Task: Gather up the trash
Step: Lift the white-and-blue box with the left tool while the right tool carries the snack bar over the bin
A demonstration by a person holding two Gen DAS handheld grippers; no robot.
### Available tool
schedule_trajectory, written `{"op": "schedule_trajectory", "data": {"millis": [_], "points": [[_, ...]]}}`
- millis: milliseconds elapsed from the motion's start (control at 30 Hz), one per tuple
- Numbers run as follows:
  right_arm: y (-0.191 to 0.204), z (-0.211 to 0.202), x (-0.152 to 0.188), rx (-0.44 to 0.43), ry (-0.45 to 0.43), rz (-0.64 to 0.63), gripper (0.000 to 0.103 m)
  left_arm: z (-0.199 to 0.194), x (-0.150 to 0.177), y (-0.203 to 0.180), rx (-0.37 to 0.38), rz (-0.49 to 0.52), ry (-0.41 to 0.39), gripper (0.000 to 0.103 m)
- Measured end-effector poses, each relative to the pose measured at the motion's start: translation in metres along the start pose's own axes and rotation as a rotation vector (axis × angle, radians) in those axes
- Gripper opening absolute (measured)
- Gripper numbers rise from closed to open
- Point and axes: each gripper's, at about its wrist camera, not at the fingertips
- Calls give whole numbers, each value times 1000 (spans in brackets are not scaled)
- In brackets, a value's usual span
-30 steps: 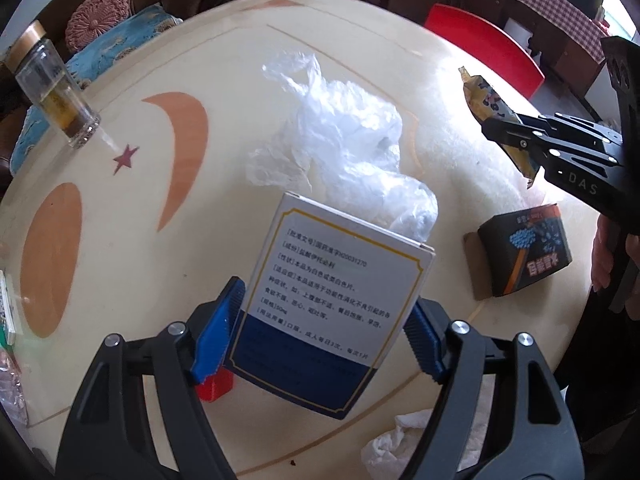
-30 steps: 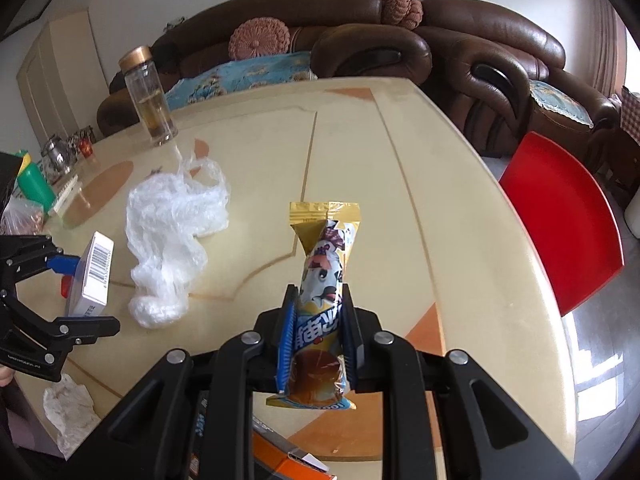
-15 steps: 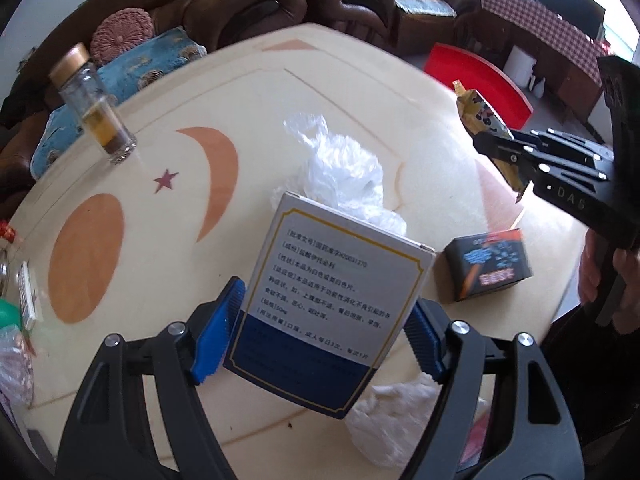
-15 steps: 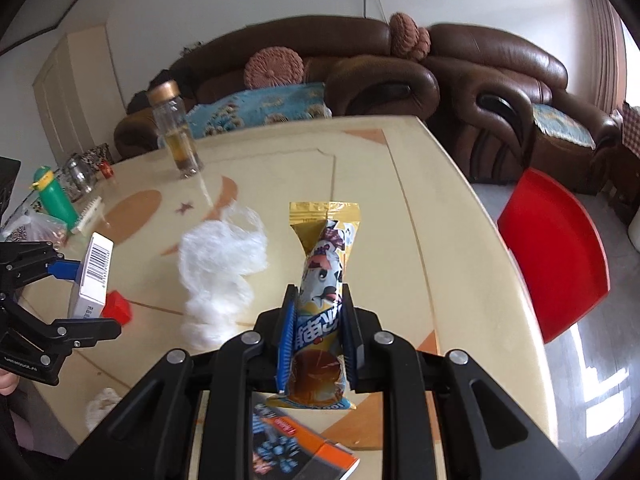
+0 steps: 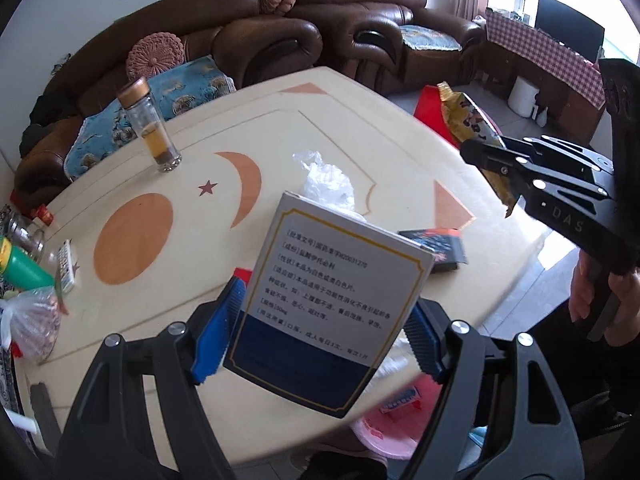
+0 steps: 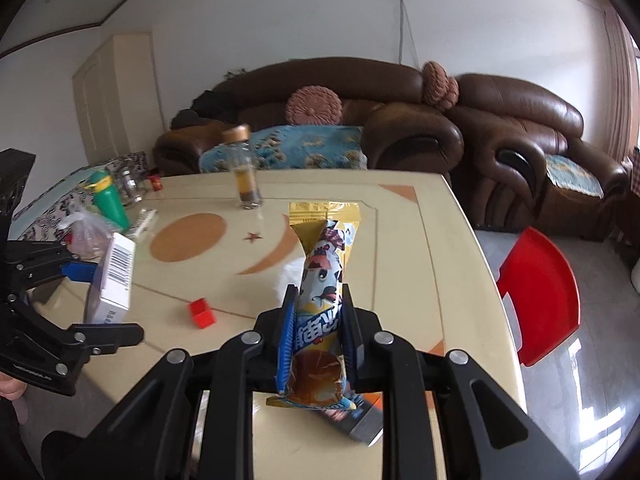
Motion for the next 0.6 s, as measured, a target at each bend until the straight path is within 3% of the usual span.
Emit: {"op": "schedule_trajectory", "data": {"millis": [333, 600], "points": [[49, -81, 41, -20, -32, -100, 21, -49, 57, -35, -1, -8, -27, 74], [67, -114, 80, -40, -3, -126, 21, -61, 97, -50, 24, -28, -33, 74]]}}
Point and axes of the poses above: each gripper's, at about its wrist camera, not at the fingertips, and z roughly the way its jaws point, y to its left, x to its underside, and after that the axes turned 13 degrees about y, right-handed
